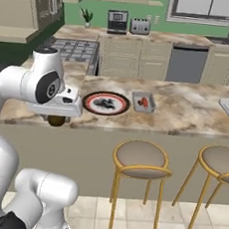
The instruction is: Place one cooked food and one vegetable from the large plate to each tupperware container.
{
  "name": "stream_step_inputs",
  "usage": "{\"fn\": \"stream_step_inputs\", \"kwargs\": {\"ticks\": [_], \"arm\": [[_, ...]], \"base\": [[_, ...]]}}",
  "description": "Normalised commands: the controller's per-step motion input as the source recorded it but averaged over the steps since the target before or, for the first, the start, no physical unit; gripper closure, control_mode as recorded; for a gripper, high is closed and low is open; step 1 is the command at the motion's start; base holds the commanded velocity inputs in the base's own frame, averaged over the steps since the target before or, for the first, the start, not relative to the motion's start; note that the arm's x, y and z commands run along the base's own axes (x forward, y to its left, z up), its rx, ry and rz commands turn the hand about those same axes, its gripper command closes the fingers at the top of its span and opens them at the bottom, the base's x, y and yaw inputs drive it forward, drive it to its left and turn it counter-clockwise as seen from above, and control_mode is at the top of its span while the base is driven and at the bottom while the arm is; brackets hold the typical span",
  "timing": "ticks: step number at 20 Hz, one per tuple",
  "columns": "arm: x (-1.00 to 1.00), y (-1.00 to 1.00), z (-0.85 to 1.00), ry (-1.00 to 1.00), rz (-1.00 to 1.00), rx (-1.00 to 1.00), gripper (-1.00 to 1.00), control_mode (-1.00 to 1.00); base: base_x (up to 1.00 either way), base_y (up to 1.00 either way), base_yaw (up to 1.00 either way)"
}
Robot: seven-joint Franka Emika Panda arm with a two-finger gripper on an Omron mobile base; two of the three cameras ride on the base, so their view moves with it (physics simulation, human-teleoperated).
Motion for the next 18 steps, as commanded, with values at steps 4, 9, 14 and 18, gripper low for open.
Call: {"fn": "stream_step_inputs", "kwargs": {"ticks": [4,9,14,18], "arm": [[0.00,0.00,0.00,0.00,0.00,0.00,1.00,1.00],[0.00,0.00,0.00,0.00,0.00,0.00,1.00,1.00],[0.00,0.00,0.00,0.00,0.00,0.00,1.00,1.00],[0.00,0.00,0.00,0.00,0.00,0.00,1.00,1.00]], "base": [[-0.02,-0.95,0.00],[0.18,-1.00,0.01],[0.27,-1.00,0.02],[0.18,-1.00,0.05]]}}
